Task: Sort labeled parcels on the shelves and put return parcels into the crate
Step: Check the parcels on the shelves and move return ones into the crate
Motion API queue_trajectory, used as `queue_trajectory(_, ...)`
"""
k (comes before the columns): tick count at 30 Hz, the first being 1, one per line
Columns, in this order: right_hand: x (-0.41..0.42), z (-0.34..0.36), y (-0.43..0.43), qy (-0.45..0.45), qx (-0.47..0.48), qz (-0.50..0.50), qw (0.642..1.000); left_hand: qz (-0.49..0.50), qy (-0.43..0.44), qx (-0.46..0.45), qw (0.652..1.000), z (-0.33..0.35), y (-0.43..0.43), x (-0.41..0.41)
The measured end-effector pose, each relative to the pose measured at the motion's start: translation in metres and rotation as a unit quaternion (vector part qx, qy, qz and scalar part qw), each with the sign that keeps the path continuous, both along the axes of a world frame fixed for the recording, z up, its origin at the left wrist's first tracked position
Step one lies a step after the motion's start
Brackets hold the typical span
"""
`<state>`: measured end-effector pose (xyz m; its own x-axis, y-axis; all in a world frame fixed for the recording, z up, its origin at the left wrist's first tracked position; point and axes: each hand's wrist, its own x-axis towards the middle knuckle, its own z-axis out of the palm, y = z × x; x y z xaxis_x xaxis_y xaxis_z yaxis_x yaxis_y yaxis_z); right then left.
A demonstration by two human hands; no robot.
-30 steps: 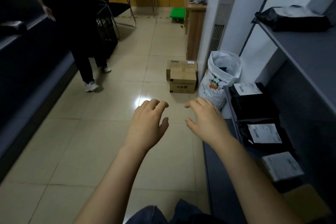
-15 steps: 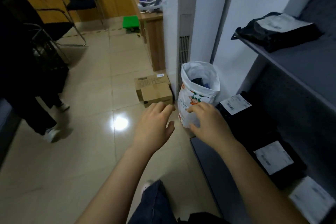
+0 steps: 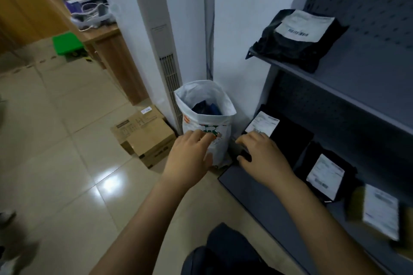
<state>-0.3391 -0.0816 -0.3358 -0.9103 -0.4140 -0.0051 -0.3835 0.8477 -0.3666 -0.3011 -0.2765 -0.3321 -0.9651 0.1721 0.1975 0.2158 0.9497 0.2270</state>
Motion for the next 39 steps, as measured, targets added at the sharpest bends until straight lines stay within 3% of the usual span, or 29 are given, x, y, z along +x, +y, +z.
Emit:
queue_trajectory(17, -0.055, -0.03, 0.041, -0.032, -0.016, -0.205, 0.978, -0.194, -0.025, -0.002, 0.981, -0.044, 0.039, -0.13)
queue_trajectory(28, -0.059, -0.081, 0.005, -0.048, -0.056, -0.383, 0.921, -0.324, -0.035, 0.005, 0.945, -0.102, 0.011, -0.203)
queue_trajectory(39, -0.106, -0.176, -0.011, -0.04, -0.122, -0.468, 0.874, -0.342, -0.088, 0.005, 0.936, -0.195, 0.032, -0.256)
